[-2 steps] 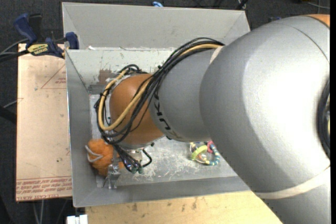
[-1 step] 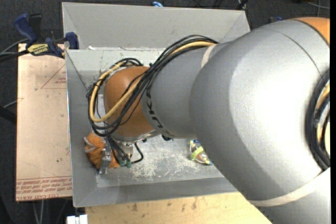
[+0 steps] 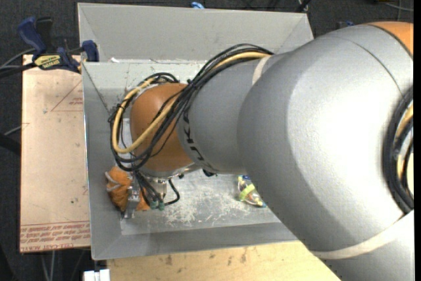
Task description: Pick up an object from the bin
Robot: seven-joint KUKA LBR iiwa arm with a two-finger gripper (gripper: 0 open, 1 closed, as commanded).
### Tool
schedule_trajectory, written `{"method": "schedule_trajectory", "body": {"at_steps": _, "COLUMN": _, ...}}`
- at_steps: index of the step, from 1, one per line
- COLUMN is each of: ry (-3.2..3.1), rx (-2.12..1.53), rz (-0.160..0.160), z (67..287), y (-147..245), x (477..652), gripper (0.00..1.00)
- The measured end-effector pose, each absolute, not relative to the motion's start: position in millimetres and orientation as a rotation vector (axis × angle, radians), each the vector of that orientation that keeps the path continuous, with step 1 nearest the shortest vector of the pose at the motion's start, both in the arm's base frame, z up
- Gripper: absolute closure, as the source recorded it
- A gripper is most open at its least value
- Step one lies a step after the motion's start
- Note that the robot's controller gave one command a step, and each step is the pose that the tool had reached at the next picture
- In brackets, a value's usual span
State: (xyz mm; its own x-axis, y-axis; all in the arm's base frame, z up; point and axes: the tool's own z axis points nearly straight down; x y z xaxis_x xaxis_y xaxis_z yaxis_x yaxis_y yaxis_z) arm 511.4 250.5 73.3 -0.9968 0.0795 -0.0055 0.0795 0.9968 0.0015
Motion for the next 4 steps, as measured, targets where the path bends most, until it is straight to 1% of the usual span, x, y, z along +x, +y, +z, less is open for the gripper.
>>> {"method": "schedule_trajectory", "body": {"at_steps": 1, "ry": 3.133, "rx": 0.125, "rz": 0.002, "z": 75, "y": 250, "x": 511.4, "gripper": 1.0}}
{"method": "schedule_trajectory", "body": {"at_steps": 2, "ry": 3.139, "rx": 0.126, "rz": -0.002, "z": 82, "y": 250, "x": 510.0, "gripper": 1.0}}
{"method": "schedule_trajectory", "body": {"at_steps": 3, "ry": 3.146, "rx": 0.126, "rz": -0.005, "z": 102, "y": 249, "x": 508.0, "gripper": 1.0}}
{"method": "schedule_trajectory", "body": {"at_steps": 4, "ry": 3.14, "rx": 0.125, "rz": 0.001, "z": 124, "y": 250, "x": 509.4, "gripper": 1.0}}
